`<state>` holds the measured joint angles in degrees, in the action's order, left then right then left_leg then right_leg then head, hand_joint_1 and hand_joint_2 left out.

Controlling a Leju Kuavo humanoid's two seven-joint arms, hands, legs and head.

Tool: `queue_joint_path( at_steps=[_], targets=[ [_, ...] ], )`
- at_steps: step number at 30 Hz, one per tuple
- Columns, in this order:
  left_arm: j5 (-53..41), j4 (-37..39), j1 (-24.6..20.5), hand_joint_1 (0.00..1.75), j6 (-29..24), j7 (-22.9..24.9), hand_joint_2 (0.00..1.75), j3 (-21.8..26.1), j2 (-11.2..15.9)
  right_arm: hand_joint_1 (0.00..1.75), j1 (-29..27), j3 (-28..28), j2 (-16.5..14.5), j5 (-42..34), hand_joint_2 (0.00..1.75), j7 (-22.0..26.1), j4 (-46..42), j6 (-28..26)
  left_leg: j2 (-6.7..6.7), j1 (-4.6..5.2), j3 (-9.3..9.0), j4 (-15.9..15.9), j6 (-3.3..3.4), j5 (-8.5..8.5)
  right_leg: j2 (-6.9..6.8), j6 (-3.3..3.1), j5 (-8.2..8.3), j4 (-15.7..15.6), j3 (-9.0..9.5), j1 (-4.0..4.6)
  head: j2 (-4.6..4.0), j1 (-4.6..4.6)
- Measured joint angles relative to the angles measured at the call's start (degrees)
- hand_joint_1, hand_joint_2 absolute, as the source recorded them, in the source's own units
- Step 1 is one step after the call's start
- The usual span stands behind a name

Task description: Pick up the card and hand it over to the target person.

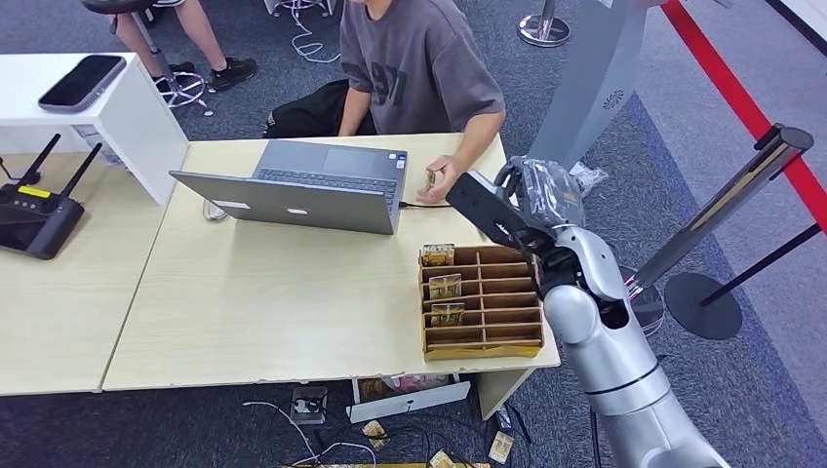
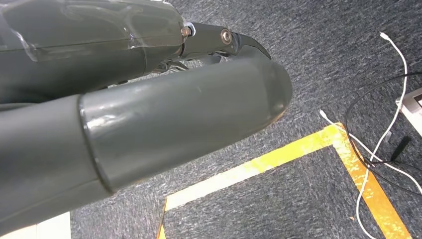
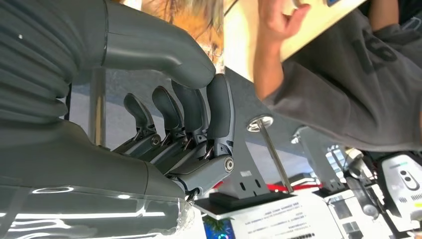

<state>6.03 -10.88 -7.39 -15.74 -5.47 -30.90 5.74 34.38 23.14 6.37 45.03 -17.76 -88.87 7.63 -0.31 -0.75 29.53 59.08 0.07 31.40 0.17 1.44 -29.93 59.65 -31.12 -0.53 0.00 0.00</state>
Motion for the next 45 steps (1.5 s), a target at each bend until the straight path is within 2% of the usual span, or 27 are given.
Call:
queue_joint_path(
  at_steps=[9,16,20,28,34,41,43,45],
  targets=[
    [-0.3,0.0,0.0,0.00,0.2,0.0,0.00,-0.1,0.0,1.36,0.7,0.0,-0.3,-0.4,1.75,-0.1,1.0,-0.2,0.03,0.00,0.01,0.0,0.00,-0.02,0.02,-0.01,0.03,0.0,-0.02,0.00,0.00,0.00],
    [-1.8,-0.1,0.0,0.00,0.1,0.1,0.00,-0.8,-0.3,1.35,6.7,-0.2,-3.3,-1.7,1.75,0.8,13.0,-2.2,0.20,0.02,-0.02,0.0,-0.01,0.02,0.21,-0.01,0.03,0.1,-0.07,-0.03,0.00,0.00],
    [-2.9,-0.3,0.1,0.00,0.2,0.2,0.00,-1.2,-0.6,1.41,9.8,-1.5,-5.4,-2.2,1.75,2.9,22.8,-5.7,0.23,0.01,-0.09,-0.1,-0.01,-0.06,0.22,-0.02,0.12,-0.1,0.02,-0.01,0.00,0.00],
    [-4.9,-0.4,-0.1,0.00,0.4,0.4,0.00,-1.9,-1.5,1.42,14.5,-6.2,-9.9,-1.7,1.75,7.0,39.2,-14.3,0.30,0.03,-0.13,-0.3,0.00,-0.19,0.26,-0.04,0.26,-0.2,0.05,-0.02,0.00,0.00],
    [-6.4,-0.6,-0.6,0.00,0.8,1.2,0.00,-2.2,-2.1,1.43,16.8,-9.6,-11.6,1.0,1.75,7.3,44.6,-18.8,0.10,0.02,-0.05,0.0,0.00,0.00,0.09,0.00,0.03,0.0,0.04,-0.02,0.00,0.00],
    [-7.1,-0.8,-1.0,0.00,1.3,1.2,0.00,-2.2,-2.5,1.42,17.1,-10.6,-13.4,2.9,1.75,8.5,48.0,-22.0,0.11,0.02,-0.05,-0.2,-0.01,-0.11,0.11,-0.03,0.12,-0.1,0.02,-0.02,0.00,0.00],
    [-7.3,-0.8,-1.1,0.00,1.4,1.3,0.00,-2.1,-2.5,1.32,17.2,-10.8,-13.4,3.7,1.75,9.1,49.1,-22.4,0.11,0.02,-0.06,-0.2,-0.02,-0.15,0.10,-0.04,0.16,-0.2,0.02,-0.02,0.00,0.00],
    [-7.4,-0.8,-1.2,0.00,1.5,1.4,0.00,-2.0,-2.5,0.67,17.0,-10.7,-13.4,4.4,1.75,9.9,49.9,-22.4,0.08,0.02,-0.06,-0.2,-0.01,-0.15,0.06,-0.04,0.15,-0.2,0.03,-0.01,0.00,0.00]
  ],
)
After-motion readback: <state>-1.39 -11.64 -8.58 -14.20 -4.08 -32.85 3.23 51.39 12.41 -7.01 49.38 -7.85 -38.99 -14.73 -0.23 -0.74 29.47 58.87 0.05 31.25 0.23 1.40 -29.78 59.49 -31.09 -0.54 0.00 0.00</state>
